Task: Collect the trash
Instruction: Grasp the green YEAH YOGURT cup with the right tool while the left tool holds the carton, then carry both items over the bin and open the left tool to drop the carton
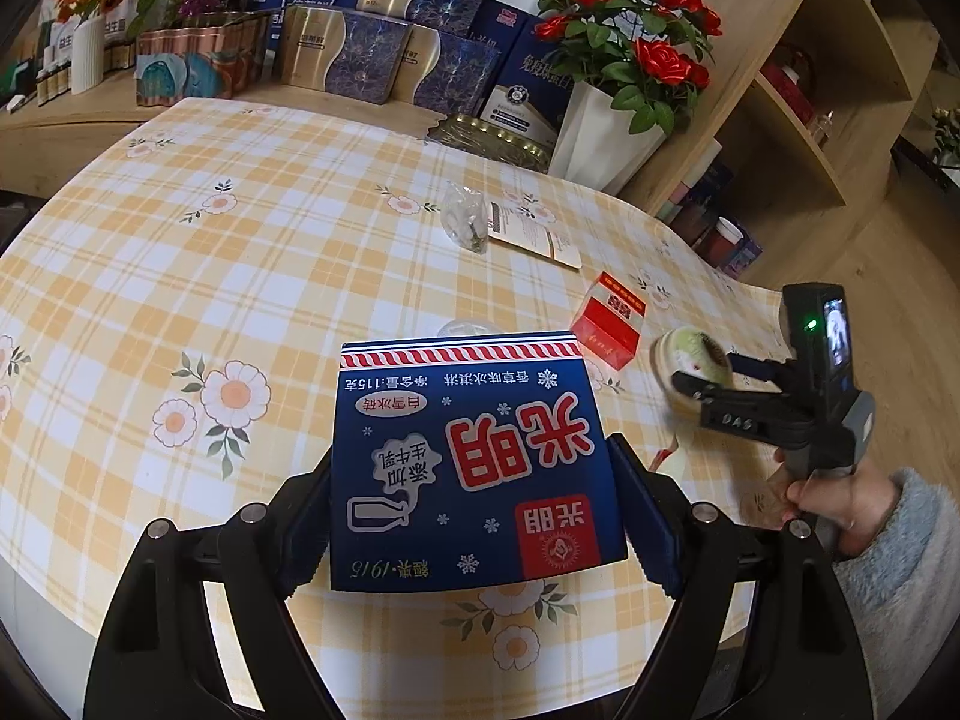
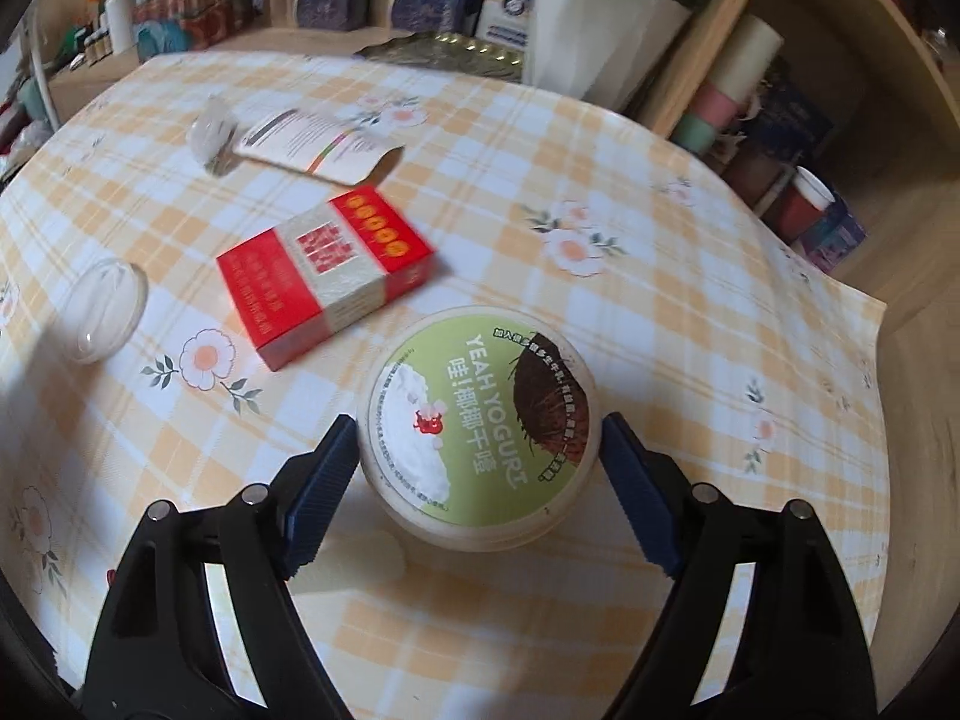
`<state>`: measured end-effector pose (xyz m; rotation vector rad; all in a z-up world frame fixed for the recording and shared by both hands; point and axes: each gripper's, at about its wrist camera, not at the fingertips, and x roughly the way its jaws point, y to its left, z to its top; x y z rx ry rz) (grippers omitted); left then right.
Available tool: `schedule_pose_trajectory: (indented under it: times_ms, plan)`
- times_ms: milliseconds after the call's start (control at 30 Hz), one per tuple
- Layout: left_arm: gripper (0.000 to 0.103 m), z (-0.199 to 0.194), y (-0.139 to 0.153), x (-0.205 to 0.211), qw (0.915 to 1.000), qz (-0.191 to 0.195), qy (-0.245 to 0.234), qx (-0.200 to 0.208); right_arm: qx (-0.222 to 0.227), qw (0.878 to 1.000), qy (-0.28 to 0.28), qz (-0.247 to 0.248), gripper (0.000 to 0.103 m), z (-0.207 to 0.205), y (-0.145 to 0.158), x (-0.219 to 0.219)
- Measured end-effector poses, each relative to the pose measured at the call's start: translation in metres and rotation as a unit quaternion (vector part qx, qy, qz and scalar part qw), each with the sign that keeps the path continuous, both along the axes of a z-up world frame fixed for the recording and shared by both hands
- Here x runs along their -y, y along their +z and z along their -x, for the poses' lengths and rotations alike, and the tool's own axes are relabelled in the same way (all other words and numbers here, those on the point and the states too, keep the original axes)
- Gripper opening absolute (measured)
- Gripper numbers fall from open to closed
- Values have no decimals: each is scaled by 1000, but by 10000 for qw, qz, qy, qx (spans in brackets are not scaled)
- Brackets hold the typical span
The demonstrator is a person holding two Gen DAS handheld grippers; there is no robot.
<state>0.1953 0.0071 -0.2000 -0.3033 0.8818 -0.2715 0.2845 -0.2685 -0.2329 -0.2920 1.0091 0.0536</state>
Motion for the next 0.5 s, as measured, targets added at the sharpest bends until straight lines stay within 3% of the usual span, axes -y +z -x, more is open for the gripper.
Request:
schedule_pose_trajectory:
  times_ms: [200,500]
  plan:
    - [80,11,6,5,9999,-52,-89,76,324,9980,-14,-535,81,25,25,9]
    - [80,45,21,3,9990,-236,-313,225,878,9857,32,-1438,81,96,66,3]
